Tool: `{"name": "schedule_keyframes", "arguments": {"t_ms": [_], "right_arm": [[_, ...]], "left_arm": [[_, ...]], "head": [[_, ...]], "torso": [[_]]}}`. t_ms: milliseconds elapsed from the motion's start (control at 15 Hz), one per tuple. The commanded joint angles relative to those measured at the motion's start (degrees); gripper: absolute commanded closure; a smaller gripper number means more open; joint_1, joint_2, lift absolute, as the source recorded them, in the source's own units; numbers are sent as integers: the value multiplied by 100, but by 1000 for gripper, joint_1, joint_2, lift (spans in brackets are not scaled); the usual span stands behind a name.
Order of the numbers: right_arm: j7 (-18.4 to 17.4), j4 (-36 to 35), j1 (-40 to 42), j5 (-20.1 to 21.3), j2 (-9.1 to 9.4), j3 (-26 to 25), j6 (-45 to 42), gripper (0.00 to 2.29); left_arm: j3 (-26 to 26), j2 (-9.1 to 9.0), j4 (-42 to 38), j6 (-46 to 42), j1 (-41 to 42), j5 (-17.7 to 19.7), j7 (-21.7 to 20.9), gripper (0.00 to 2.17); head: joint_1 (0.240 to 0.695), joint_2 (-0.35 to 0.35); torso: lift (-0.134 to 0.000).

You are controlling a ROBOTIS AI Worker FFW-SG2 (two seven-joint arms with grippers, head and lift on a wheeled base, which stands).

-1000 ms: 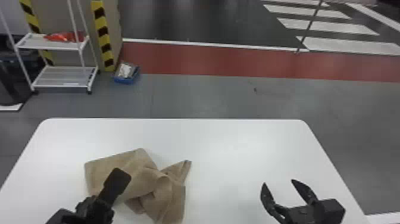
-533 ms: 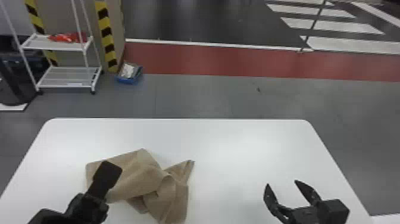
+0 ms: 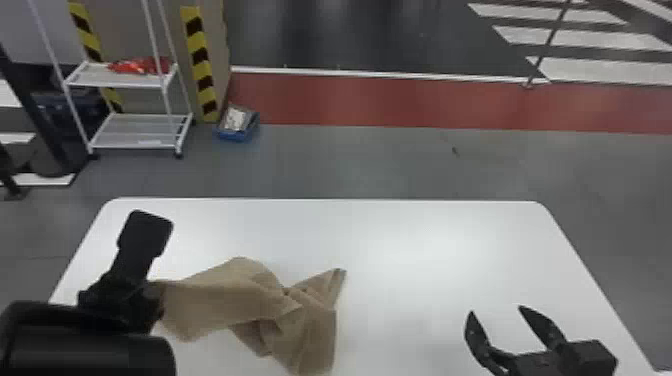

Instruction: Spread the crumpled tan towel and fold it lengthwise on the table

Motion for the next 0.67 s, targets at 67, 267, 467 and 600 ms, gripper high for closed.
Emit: {"name": "schedule_keyframes", "arguments": {"t_ms": [67,267,467,600], "right_arm": [[0,49,0,9,0,-14,-4,110],[0,40,17,9,9,-14,-39,110],[0,40,26,9,18,-32,-39,110],[0,31,26,35,27,-5,-39,110]], "left_arm": [[-344,-15,249,498,-779,-187,44,2142],[-792,-15,1629,340,-1289,60,835,2142],[-1249,-15,2780,-205,-1535,332,1248,2142],[-1627,-15,2604,-205,-1359,367,1573,2142]], "head": [[695,-64],[695,-72],[695,-87],[695,-112]], "torso": [[0],[0],[0],[0]]}}
